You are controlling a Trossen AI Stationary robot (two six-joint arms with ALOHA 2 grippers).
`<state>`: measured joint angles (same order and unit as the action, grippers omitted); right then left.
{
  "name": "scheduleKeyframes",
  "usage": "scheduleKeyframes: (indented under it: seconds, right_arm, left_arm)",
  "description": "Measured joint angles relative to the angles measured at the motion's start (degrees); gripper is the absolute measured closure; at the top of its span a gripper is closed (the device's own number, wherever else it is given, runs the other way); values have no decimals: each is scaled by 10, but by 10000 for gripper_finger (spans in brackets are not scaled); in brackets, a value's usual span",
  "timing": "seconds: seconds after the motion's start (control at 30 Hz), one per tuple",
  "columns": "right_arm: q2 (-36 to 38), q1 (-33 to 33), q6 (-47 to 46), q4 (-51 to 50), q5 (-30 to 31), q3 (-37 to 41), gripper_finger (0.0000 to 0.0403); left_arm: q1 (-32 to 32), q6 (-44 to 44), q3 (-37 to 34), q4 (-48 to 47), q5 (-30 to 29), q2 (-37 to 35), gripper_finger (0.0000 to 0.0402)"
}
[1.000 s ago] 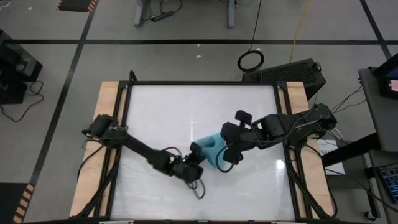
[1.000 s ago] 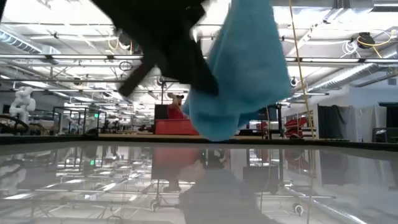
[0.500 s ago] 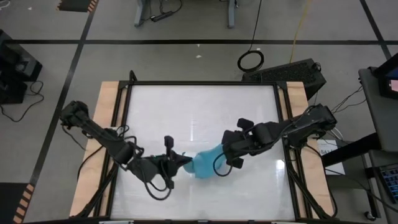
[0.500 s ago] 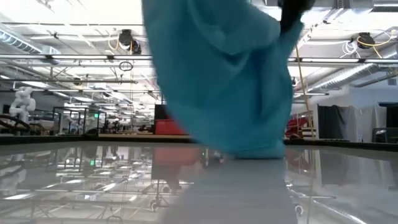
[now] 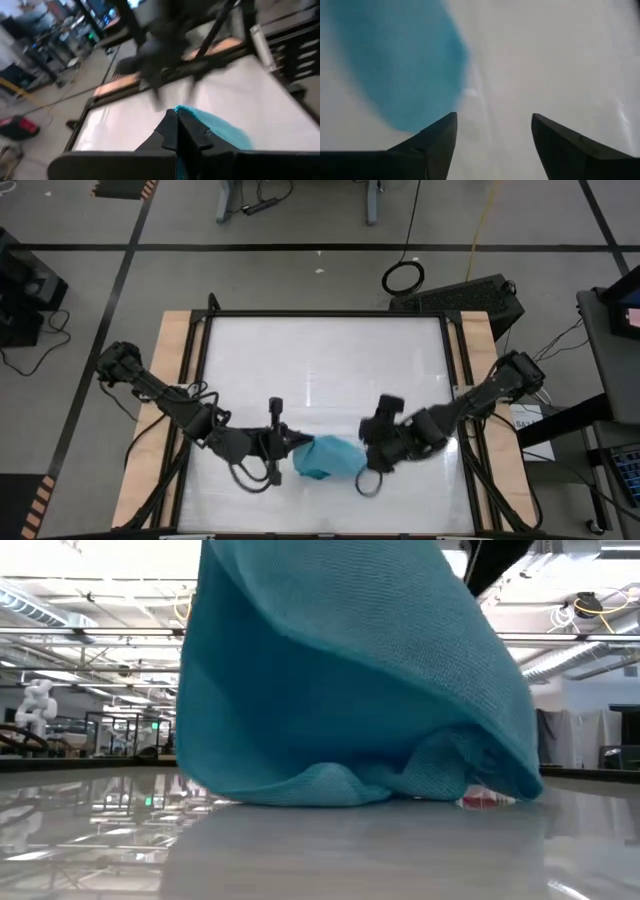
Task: Roll towel
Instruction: Roll the blue microfiber towel
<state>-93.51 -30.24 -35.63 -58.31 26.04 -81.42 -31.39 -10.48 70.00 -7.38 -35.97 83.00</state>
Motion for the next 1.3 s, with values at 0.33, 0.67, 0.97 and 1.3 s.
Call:
scheduleKeyframes:
  seconds: [0.33, 0.67, 0.97, 1.3]
  right_arm:
    - [-84, -85, 141, 345, 78, 60, 213]
    - [-213, -61, 227, 484, 191, 61, 237]
    - [-262, -9, 239, 581, 158, 61, 237]
    - [-305, 29, 227, 639, 136, 61, 237]
  left_arm:
    - [72, 68, 0, -84, 17, 12, 401]
    - [110, 87, 0, -127, 42, 60, 401]
    - [125, 87, 0, -153, 42, 104, 401]
    - [123, 90, 0, -194, 39, 105, 401]
